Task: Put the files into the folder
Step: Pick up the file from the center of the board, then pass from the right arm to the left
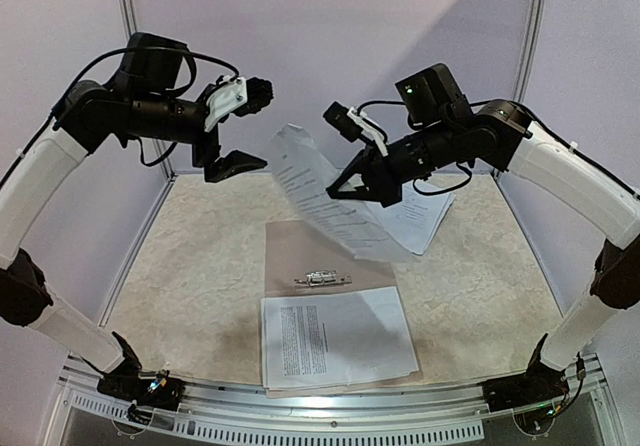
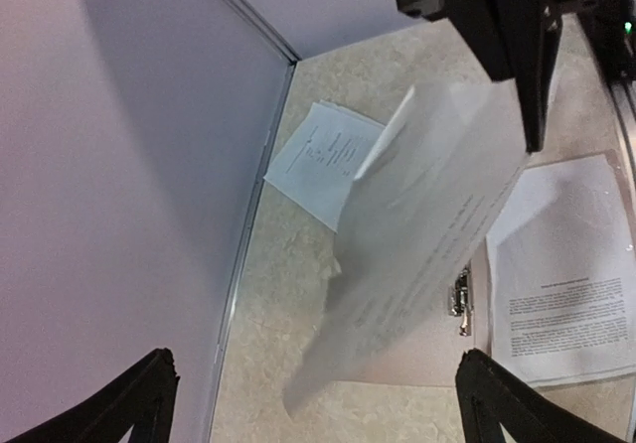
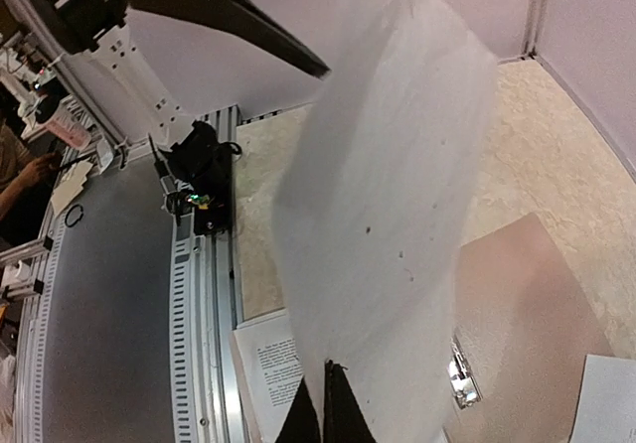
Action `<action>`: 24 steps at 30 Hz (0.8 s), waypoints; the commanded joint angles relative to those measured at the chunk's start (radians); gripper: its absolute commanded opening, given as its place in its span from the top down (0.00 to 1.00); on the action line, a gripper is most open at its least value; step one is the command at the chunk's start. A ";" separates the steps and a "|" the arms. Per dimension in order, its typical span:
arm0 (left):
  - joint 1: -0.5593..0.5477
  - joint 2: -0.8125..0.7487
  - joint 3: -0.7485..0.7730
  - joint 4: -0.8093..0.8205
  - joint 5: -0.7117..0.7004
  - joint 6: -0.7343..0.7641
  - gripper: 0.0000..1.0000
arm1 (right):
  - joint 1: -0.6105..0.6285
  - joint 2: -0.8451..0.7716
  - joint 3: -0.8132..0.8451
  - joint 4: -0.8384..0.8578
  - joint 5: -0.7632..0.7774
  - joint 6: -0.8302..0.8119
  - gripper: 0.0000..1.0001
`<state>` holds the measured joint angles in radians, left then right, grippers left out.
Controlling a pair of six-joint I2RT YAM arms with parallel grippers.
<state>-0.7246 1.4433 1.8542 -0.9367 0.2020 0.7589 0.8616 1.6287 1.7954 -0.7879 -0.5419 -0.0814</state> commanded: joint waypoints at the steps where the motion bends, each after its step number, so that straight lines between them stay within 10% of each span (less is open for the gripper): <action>1: -0.004 -0.018 -0.073 -0.093 0.044 0.023 0.00 | 0.060 0.004 0.059 -0.109 0.040 -0.107 1.00; 8: -0.007 -0.078 -0.192 -0.144 0.239 0.001 0.07 | 0.073 0.006 0.061 -0.102 0.034 -0.117 1.00; 14: -0.008 -0.086 -0.187 -0.132 0.389 -0.066 0.98 | 0.073 0.014 0.061 -0.094 0.043 -0.141 1.00; 17: -0.007 -0.092 -0.176 -0.111 0.403 -0.127 1.00 | 0.072 0.011 0.061 -0.084 0.085 -0.139 1.00; 20: -0.006 -0.109 -0.144 -0.054 0.332 -0.225 1.00 | 0.072 -0.005 0.022 -0.021 0.259 -0.103 0.53; 24: 0.016 -0.127 -0.039 -0.033 0.249 -0.286 1.00 | 0.041 -0.112 -0.186 0.194 0.394 -0.074 0.20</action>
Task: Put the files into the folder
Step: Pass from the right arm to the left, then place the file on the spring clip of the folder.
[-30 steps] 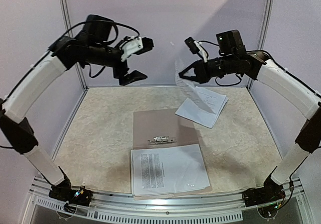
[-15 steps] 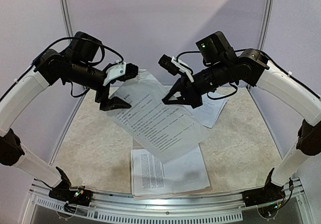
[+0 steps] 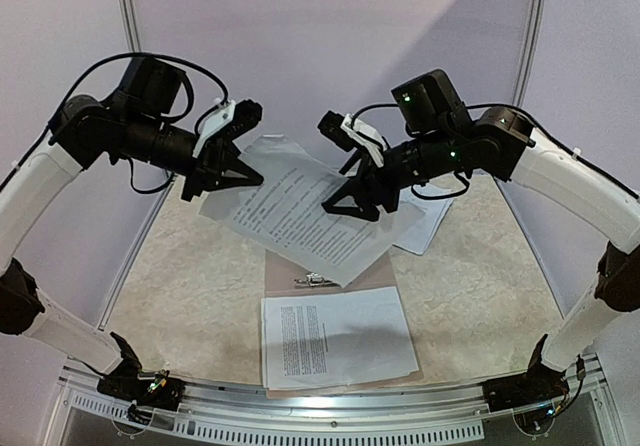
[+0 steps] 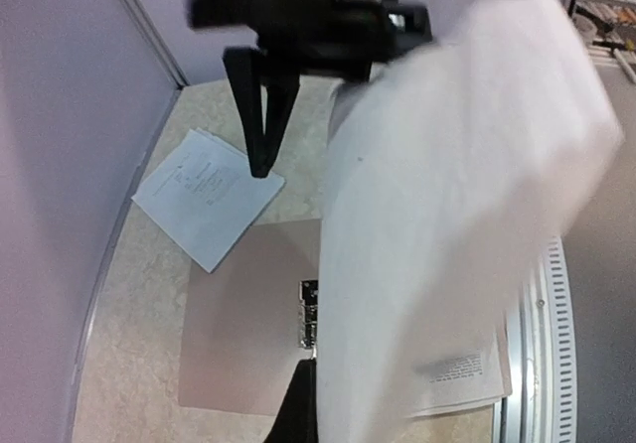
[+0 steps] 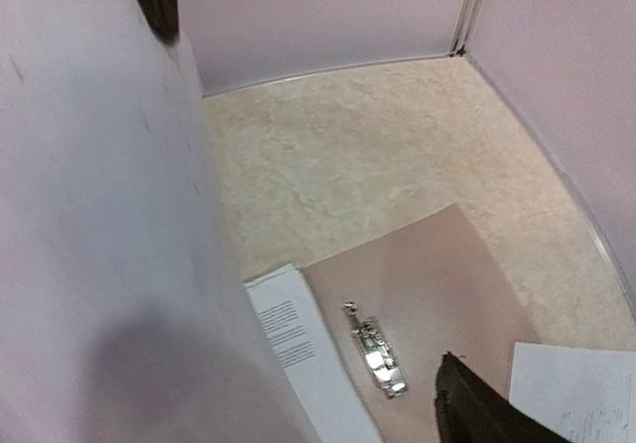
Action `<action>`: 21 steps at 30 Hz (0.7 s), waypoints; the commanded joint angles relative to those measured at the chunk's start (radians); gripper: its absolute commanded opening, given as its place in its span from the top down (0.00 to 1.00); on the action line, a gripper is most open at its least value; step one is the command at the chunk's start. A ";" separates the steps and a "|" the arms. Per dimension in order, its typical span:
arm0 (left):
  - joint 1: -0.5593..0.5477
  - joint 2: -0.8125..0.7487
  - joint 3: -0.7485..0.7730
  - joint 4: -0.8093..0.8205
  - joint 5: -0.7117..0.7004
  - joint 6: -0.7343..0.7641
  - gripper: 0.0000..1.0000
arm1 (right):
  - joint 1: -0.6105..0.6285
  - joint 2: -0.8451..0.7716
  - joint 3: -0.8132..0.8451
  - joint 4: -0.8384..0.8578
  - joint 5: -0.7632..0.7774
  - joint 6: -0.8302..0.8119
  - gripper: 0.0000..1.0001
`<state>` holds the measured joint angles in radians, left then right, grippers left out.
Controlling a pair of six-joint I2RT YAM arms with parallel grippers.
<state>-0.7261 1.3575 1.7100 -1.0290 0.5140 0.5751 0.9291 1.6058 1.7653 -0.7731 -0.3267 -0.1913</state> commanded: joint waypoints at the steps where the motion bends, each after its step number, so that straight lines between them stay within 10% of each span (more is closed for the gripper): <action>1: 0.028 -0.048 0.126 0.055 -0.067 -0.099 1.00 | -0.047 -0.143 -0.219 0.242 0.172 0.056 0.11; 9: 0.125 -0.104 0.187 0.059 0.087 -0.144 1.00 | -0.203 -0.448 -0.685 0.777 -0.010 0.250 0.01; 21: 0.252 -0.170 0.116 0.131 0.265 -0.252 1.00 | -0.215 -0.423 -0.769 1.180 -0.292 0.395 0.07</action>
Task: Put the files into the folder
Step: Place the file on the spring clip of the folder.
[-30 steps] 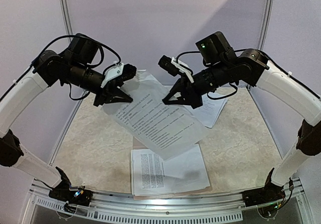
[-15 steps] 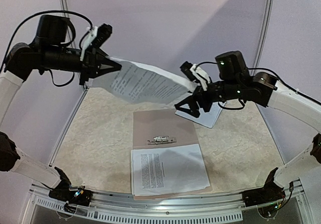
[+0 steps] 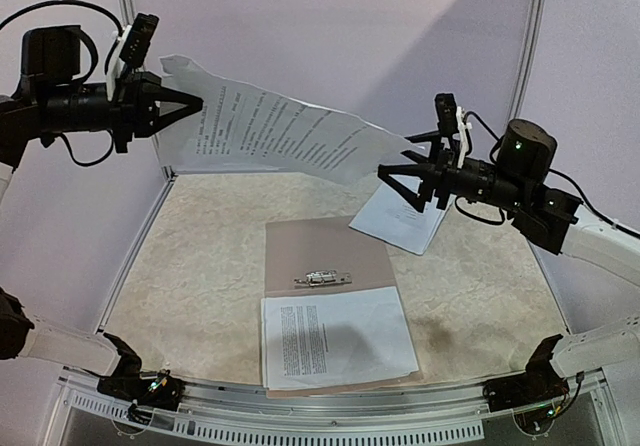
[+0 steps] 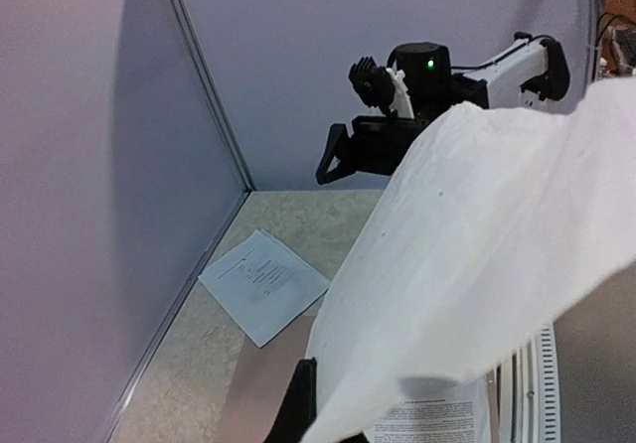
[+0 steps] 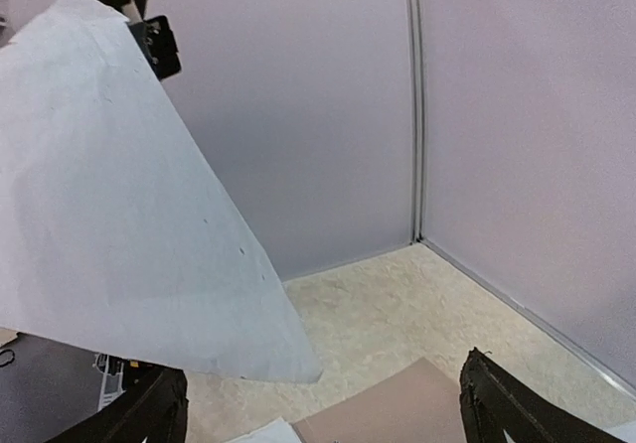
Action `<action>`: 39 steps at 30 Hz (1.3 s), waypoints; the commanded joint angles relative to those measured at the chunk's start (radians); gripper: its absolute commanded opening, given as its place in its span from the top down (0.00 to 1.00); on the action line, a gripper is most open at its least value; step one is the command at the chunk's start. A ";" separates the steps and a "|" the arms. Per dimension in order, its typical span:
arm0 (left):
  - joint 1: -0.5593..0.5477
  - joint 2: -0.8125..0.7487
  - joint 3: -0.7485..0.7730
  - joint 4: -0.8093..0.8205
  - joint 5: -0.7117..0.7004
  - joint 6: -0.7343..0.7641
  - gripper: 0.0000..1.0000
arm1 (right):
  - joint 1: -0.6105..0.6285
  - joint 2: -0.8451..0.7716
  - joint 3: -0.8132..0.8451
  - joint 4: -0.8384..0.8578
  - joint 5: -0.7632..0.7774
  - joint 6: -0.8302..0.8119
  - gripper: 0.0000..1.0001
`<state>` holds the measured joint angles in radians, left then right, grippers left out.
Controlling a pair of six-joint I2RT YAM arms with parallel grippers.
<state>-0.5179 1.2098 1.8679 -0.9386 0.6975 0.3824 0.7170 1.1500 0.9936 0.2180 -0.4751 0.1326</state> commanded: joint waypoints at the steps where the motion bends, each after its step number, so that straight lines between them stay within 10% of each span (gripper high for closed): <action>1: 0.054 -0.026 -0.053 0.049 0.095 -0.068 1.00 | -0.002 0.045 0.012 0.207 -0.169 0.091 0.11; 6: 0.083 -0.026 -0.119 0.127 0.119 -0.147 1.00 | -0.002 0.127 0.057 0.220 -0.219 0.165 0.33; 13: 0.089 -0.013 -0.214 0.227 0.043 -0.223 1.00 | -0.001 0.161 0.043 0.281 -0.169 0.274 0.99; 22: 0.107 0.039 -0.450 0.400 -0.088 -0.276 0.98 | -0.052 0.237 0.117 -0.082 -0.078 0.238 1.00; 30: 0.134 0.183 -0.674 0.540 -0.082 -0.246 0.52 | -0.185 0.420 0.200 -0.286 -0.208 0.186 1.00; 39: 0.160 0.507 -0.667 0.558 -0.068 -0.240 0.54 | -0.294 0.768 0.384 -0.453 -0.346 0.044 1.00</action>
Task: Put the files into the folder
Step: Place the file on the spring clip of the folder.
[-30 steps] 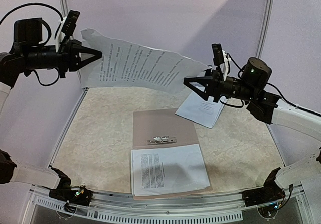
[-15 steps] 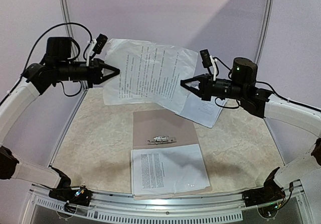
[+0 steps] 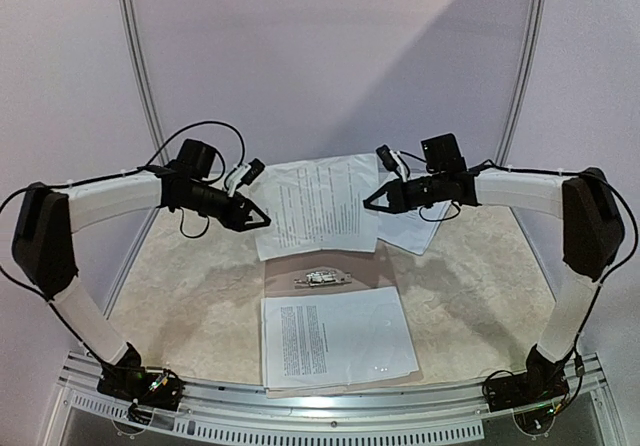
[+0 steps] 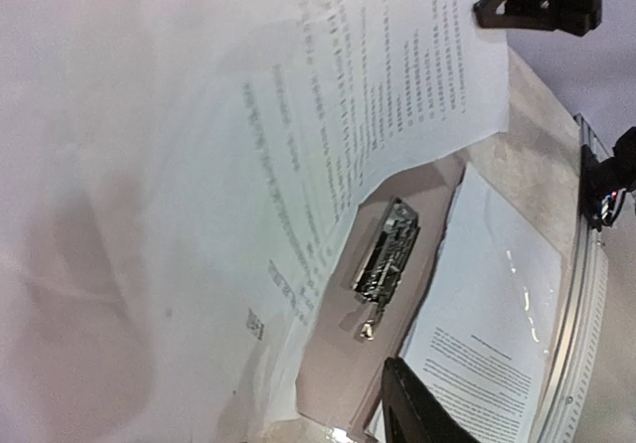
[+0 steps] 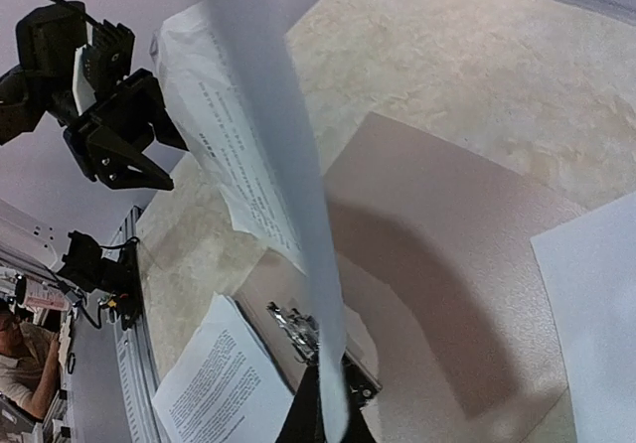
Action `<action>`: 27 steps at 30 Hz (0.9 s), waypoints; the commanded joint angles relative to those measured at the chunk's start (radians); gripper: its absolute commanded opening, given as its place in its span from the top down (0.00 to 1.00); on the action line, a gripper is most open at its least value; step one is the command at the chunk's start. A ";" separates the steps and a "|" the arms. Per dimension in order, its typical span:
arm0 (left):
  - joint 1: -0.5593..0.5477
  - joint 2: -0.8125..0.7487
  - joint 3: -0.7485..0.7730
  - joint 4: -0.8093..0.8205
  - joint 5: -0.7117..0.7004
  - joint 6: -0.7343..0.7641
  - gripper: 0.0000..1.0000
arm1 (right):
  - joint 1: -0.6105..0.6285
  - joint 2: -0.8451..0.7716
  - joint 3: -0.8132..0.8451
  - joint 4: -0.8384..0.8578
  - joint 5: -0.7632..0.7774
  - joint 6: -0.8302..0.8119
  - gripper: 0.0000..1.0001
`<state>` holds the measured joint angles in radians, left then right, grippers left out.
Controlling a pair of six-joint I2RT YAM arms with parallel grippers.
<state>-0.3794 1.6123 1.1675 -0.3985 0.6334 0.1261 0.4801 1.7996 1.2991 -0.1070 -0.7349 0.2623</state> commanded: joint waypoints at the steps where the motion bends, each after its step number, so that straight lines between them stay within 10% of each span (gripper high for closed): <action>1: 0.023 0.144 0.047 0.010 -0.013 0.020 0.53 | -0.067 0.150 0.113 -0.167 -0.088 -0.104 1.00; 10: 0.024 0.381 0.093 -0.016 -0.032 -0.002 0.53 | -0.092 0.418 0.291 -0.407 -0.132 -0.370 1.00; 27: 0.027 0.376 0.096 -0.042 -0.064 -0.002 0.55 | -0.118 0.518 0.429 -0.467 -0.190 -0.348 1.00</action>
<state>-0.3645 2.0129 1.2446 -0.4252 0.6022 0.1032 0.3653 2.2734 1.6489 -0.5243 -0.8894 -0.0811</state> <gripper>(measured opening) 0.444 0.004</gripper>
